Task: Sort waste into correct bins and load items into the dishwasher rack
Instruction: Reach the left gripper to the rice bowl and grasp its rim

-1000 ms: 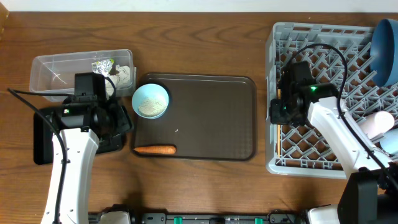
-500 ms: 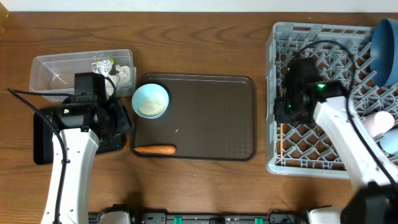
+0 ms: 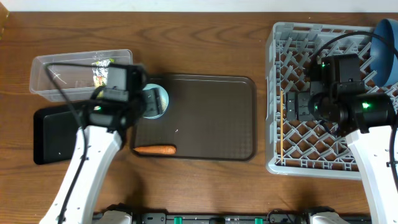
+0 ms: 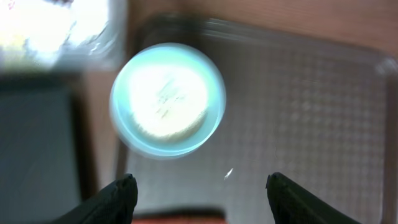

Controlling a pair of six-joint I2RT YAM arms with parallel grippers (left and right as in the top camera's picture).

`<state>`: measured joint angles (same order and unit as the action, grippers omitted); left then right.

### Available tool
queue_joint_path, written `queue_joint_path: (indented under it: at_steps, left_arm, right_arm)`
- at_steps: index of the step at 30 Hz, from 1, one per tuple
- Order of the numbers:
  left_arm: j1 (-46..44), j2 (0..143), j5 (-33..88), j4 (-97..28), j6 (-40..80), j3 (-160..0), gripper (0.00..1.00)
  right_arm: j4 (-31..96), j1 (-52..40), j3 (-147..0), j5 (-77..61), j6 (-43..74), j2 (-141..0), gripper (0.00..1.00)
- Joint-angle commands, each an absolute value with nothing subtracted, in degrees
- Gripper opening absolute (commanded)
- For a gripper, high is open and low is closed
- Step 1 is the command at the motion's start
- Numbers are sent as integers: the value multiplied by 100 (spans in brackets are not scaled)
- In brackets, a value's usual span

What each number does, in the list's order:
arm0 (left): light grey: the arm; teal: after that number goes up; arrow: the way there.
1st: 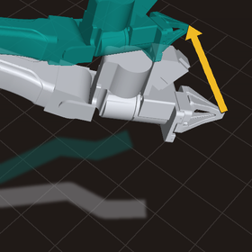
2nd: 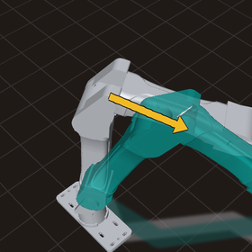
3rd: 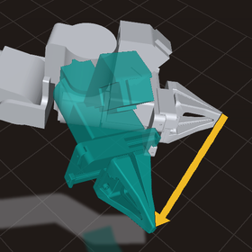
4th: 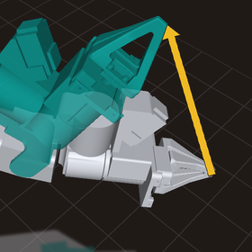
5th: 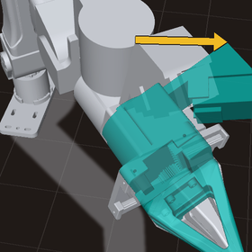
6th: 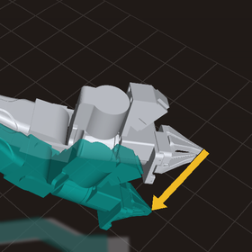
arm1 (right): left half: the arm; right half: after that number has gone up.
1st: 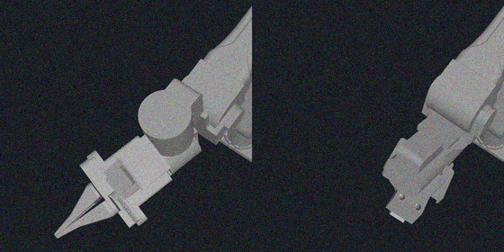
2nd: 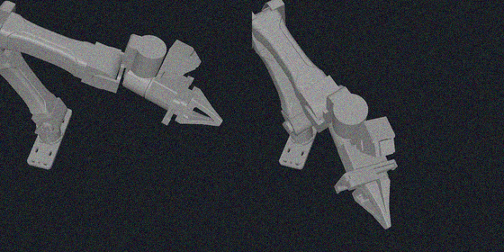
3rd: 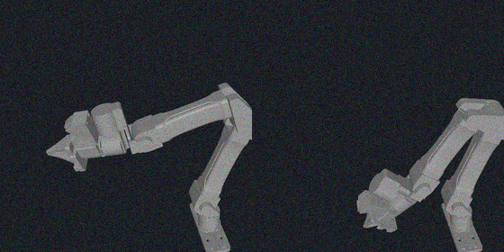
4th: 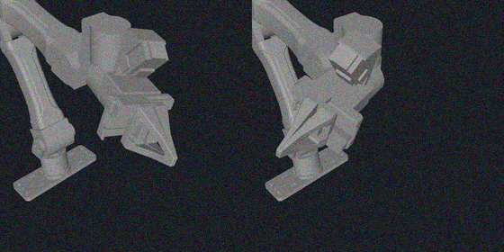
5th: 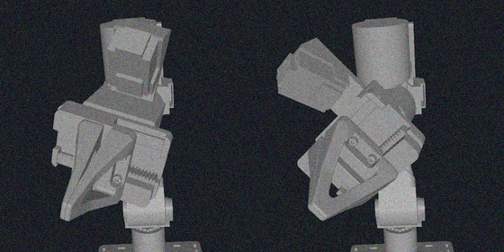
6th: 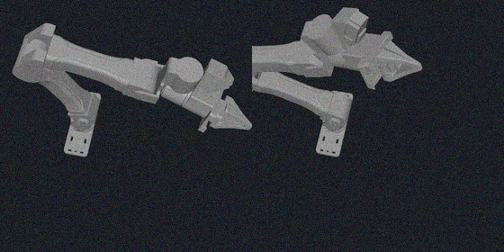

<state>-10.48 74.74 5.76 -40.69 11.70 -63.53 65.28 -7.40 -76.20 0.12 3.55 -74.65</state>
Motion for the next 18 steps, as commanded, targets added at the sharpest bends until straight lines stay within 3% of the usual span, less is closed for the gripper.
queue_joint_path:
  at_steps: [1,18]
  left_arm:
    - [-1404,7867,318,-3726,1022,-6366,69]
    - [-1730,10099,-364,-2965,1074,-6366,67]
  right_arm:
    - [6512,-703,-7631,-91,56,-7483,92]
    - [6512,-705,-7629,-93,58,-7489,91]
